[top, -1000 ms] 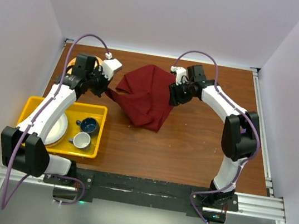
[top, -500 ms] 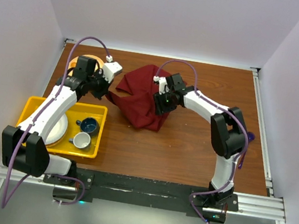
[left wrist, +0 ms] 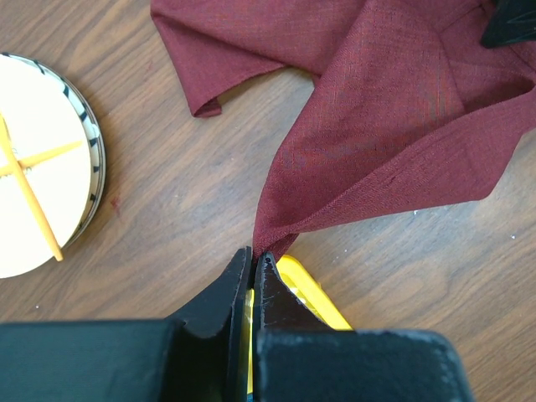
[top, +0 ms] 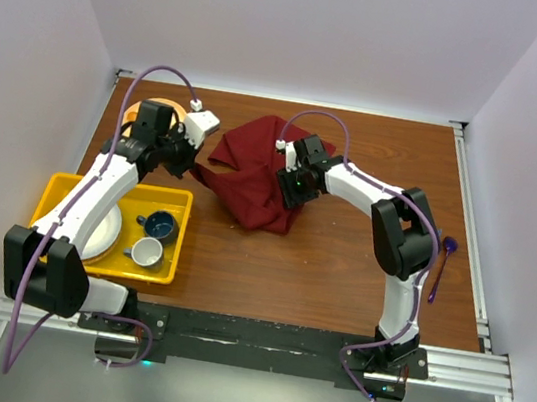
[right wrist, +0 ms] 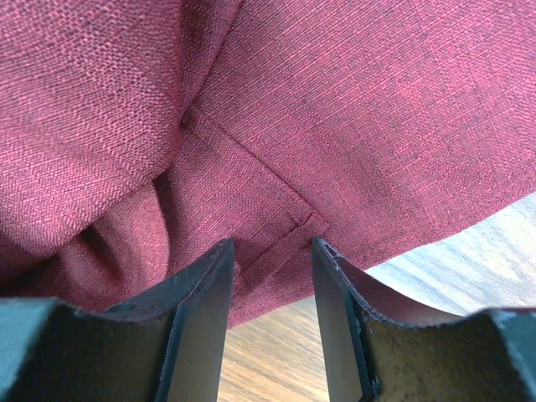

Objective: Fold the napkin into a case and place the utensils inside
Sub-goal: Flatten out the crumpled napkin at the center of the board.

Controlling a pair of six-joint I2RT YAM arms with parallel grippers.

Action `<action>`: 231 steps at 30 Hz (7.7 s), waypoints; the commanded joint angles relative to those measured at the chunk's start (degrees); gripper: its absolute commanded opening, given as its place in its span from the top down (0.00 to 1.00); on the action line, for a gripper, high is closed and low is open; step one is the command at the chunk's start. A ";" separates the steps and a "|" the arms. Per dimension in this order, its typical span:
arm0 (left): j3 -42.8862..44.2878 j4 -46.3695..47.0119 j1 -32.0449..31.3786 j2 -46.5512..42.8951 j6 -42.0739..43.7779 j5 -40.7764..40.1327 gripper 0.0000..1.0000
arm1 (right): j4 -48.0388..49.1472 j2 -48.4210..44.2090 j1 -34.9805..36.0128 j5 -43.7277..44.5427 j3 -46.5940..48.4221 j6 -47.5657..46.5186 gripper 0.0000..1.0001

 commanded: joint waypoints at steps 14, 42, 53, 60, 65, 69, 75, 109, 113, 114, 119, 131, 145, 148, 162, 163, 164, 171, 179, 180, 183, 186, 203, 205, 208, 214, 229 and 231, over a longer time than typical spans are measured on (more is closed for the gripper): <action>-2.00 2.78 0.13 -1.58 -0.61 0.91 1.00 | -0.57 0.44 2.51 6.28 2.60 -0.64 0.90; 2.49 0.50 0.22 0.79 -0.79 1.43 1.00 | -10.33 -17.58 -0.04 2.51 -0.80 -15.14 1.00; -1.73 -0.56 0.14 -0.35 0.97 5.48 1.00 | -11.20 -22.95 0.05 -8.48 -11.72 -20.41 0.91; -2.61 -0.56 0.22 -0.62 0.80 5.83 1.00 | -12.26 -22.16 -0.13 -8.83 -11.29 -19.63 0.60; -2.35 -0.30 0.22 -0.62 0.80 5.74 1.00 | -12.44 -19.79 -0.74 -8.57 -9.88 -17.34 0.41; -2.44 -0.21 0.13 -0.53 0.89 5.83 1.00 | -13.14 -17.07 -2.85 -10.23 -8.65 -15.76 0.33; -2.44 -0.03 0.22 -0.35 0.71 5.92 1.00 | -14.89 -14.95 -4.35 -13.84 -5.93 -14.97 0.39; -2.44 0.14 0.22 -0.53 0.27 6.01 1.00 | -18.85 -17.50 -5.58 -13.06 -9.09 -9.61 0.55; -2.44 -0.03 0.22 -0.70 0.27 6.01 1.00 | -18.15 -16.71 -5.67 -11.74 -9.88 -9.61 0.53; -2.44 -0.03 0.14 -0.70 0.19 5.83 1.00 | -17.89 -16.45 -5.67 -11.56 -9.96 -9.61 0.53; -2.53 0.23 0.22 -0.70 0.18 5.83 1.00 | -17.10 -14.43 -5.67 -14.71 -9.53 -9.17 0.52; -2.35 0.32 0.13 0.09 0.10 5.74 1.00 | -15.95 -10.47 -5.67 -19.38 -4.70 -7.15 0.59; -2.09 0.41 0.22 0.52 0.27 5.57 1.00 | -13.75 -6.96 -5.58 -16.92 -1.62 -5.30 0.53; -2.00 0.32 0.22 0.53 0.36 5.57 1.00 | -13.67 -6.95 -5.58 -16.83 -1.79 -5.39 0.59; 6.50 -0.74 0.31 0.70 1.33 4.60 1.00 | -18.59 -26.70 -14.62 -14.81 4.87 -13.47 1.00; 8.27 -1.17 0.31 1.75 1.85 4.60 1.00 | -18.59 -28.12 -16.55 -13.77 6.19 -14.78 1.00; 10.20 -1.44 0.31 2.45 2.46 4.43 1.00 | -18.33 -29.70 -17.26 -13.49 8.64 -15.40 1.00; 41.88 -7.05 0.31 10.45 4.31 4.42 1.00 | -10.26 -38.94 -19.11 -2.17 19.99 -17.61 1.00; 51.19 -8.31 0.13 1.78 9.15 10.40 1.00 | -6.29 -49.81 -19.11 6.54 32.48 -17.61 1.00; 47.78 -7.25 0.13 -0.59 8.89 11.01 1.00 | -5.85 -51.32 -19.11 7.68 32.57 -17.34 1.00; 41.27 -2.77 0.13 -9.65 7.31 14.35 1.00 | -5.58 -56.86 -19.03 8.65 32.57 -16.64 1.00; 38.96 1.89 0.13 -15.55 3.88 14.01 1.00 | -6.10 -60.73 -19.03 7.25 32.66 -16.20 1.00; 41.71 0.40 0.13 1.83 -3.42 5.22 1.00 | 1.68 -54.42 -19.03 11.21 12.65 -18.74 1.00; 37.49 4.26 0.13 3.68 -3.25 5.74 1.00 | 5.04 -52.23 -19.03 11.03 5.70 -19.36 1.00; 28.96 10.68 0.13 6.58 -2.89 5.48 1.00 | 11.54 -48.63 -19.03 10.94 -1.34 -20.33 1.00; 22.95 20.78 0.13 21.07 -3.85 3.37 1.00 | 23.23 -31.24 -19.03 10.50 -6.37 -21.30 1.00; 53.90 4.38 3.21 48.26 -2.03 5.30 0.29 | -18.45 5.80 -22.19 4.29 46.20 -22.08 0.02; 50.06 -0.72 3.12 44.84 2.35 8.97 0.27 | -23.14 4.39 -22.02 -0.28 43.40 -22.61 0.02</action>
